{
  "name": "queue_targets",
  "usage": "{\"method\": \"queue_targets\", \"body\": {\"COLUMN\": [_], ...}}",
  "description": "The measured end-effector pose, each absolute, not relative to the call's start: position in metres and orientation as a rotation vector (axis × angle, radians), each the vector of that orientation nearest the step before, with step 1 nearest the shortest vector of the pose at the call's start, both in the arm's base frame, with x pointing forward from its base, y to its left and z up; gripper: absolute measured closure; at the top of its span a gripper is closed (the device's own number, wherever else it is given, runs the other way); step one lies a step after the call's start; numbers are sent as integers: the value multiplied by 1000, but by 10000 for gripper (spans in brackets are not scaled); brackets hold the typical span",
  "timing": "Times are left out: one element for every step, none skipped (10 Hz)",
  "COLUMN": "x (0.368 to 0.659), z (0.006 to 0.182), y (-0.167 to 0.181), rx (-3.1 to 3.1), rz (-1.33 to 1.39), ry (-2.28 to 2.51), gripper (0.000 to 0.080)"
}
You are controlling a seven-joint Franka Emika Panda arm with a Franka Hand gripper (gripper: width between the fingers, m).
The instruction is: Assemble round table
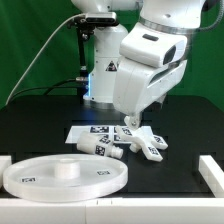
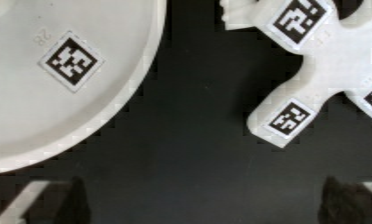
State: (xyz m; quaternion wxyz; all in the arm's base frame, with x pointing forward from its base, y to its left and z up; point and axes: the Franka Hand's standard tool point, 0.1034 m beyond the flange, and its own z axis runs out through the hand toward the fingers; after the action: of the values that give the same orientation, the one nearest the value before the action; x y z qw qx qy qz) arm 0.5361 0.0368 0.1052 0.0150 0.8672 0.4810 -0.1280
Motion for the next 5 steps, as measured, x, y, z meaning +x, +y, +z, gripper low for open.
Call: {"method": "queue_targets", "body": {"x": [536, 536, 536, 535, 533], "z": [104, 104, 104, 104, 103], "y": [37, 38, 38, 35, 22], "rx": [2696, 2696, 2695, 2710, 2725], "rz": [-406, -407, -408, -390, -363], "ry": [1500, 1500, 1501, 1490, 1471], "gripper": [150, 150, 150, 150, 150]}}
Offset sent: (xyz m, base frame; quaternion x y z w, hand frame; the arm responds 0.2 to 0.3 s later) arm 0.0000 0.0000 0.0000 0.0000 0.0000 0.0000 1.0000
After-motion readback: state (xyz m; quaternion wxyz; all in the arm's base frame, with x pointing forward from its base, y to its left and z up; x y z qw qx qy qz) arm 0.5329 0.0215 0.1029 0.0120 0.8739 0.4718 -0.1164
